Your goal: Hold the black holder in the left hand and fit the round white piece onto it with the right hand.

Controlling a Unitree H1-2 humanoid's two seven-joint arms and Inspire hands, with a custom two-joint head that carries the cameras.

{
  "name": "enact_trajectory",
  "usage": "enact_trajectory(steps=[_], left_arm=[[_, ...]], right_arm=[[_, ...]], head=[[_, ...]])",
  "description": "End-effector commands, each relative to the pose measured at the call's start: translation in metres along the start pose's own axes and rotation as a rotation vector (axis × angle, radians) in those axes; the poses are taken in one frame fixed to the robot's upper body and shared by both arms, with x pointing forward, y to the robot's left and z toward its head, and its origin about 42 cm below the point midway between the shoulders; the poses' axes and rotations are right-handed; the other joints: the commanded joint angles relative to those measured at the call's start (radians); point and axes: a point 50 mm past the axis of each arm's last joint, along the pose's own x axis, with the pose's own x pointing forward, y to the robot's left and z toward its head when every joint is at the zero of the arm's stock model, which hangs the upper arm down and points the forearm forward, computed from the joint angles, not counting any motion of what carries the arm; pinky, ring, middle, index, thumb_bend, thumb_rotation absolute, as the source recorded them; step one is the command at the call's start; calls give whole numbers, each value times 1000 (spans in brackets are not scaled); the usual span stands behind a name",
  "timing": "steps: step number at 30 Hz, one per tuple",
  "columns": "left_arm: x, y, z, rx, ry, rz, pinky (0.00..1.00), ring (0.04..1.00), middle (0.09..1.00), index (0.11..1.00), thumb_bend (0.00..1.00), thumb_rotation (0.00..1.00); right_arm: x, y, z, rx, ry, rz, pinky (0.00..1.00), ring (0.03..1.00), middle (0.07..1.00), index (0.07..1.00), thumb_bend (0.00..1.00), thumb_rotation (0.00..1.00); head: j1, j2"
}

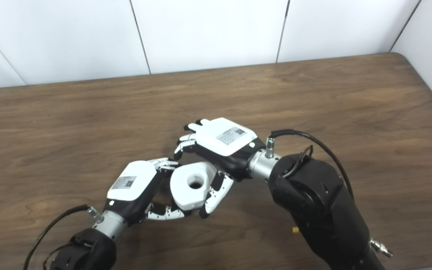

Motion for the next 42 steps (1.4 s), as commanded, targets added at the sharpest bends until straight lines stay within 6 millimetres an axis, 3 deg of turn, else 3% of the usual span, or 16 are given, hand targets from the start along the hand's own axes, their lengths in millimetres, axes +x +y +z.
enact_trajectory(steps=[1, 6, 17, 30, 42], left_arm=[[-5, -10, 0, -4, 0, -85, 845, 869, 797, 489, 518, 51], [-5, -10, 0, 1, 1, -93, 844, 870, 797, 489, 517, 51], [-3, -12, -2, 11, 6, -101, 839, 871, 797, 489, 517, 52], [-1, -13, -1, 7, 6, -111, 854, 873, 794, 489, 517, 51], [-1, -13, -3, 14, 10, -109, 854, 873, 792, 490, 517, 51]], right_arm=[[-3, -14, 5, -43, -13, -51, 1000, 980, 888, 772, 1000, 404], [-3, -16, 5, -42, -8, -43, 1000, 994, 900, 787, 1000, 410], [-6, -32, 4, -64, 0, -42, 1000, 1000, 999, 913, 1000, 484], [-10, -40, -1, -51, 5, -69, 1000, 1000, 1000, 931, 1000, 513], [-24, -75, 0, -54, 5, -143, 1000, 1000, 999, 953, 1000, 525]], head=[[-2, 1], [-2, 1], [-3, -8], [4, -11], [1, -17]])
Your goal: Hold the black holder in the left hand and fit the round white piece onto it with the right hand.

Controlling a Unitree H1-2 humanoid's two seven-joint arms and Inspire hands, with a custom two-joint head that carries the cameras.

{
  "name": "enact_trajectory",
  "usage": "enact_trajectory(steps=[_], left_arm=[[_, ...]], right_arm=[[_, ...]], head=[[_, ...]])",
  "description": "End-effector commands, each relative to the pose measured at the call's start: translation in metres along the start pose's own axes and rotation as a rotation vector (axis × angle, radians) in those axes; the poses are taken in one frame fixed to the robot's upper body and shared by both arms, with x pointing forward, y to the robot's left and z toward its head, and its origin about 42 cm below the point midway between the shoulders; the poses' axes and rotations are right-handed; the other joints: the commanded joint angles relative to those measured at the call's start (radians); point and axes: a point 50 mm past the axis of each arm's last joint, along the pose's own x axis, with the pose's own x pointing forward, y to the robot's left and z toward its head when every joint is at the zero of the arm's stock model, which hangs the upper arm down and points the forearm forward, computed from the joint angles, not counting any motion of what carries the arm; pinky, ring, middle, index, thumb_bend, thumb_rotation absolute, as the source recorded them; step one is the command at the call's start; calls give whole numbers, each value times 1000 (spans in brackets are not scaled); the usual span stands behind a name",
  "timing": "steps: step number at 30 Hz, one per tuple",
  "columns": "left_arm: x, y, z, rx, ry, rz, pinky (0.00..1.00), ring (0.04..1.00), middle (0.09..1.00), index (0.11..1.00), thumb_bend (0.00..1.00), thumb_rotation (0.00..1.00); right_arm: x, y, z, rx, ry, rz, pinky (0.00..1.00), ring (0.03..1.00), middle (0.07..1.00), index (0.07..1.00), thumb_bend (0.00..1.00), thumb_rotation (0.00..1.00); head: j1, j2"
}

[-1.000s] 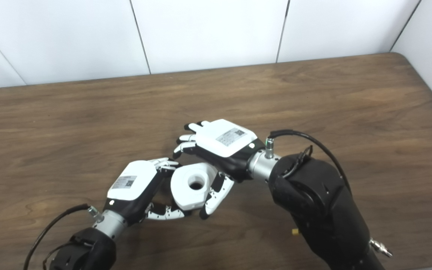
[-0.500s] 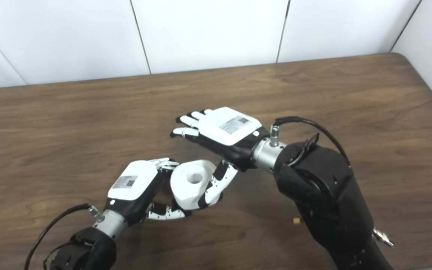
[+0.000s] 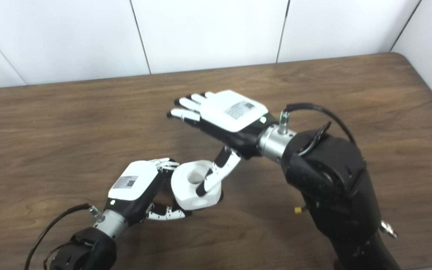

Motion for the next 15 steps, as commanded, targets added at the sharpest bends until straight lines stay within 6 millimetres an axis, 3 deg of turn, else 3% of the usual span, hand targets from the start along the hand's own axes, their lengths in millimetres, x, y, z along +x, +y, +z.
enact_trajectory(steps=[1, 15], left_arm=[[-2, -14, -4, 2, 11, -91, 850, 870, 789, 489, 517, 51], [-4, -14, -7, -13, 23, -88, 834, 847, 769, 489, 518, 50]], right_arm=[[-6, -18, 0, -22, -6, -50, 1000, 1000, 1000, 955, 1000, 529], [-8, -25, -7, -7, -6, -2, 1000, 1000, 1000, 967, 1000, 544]], head=[[-2, 1], [5, 5]])
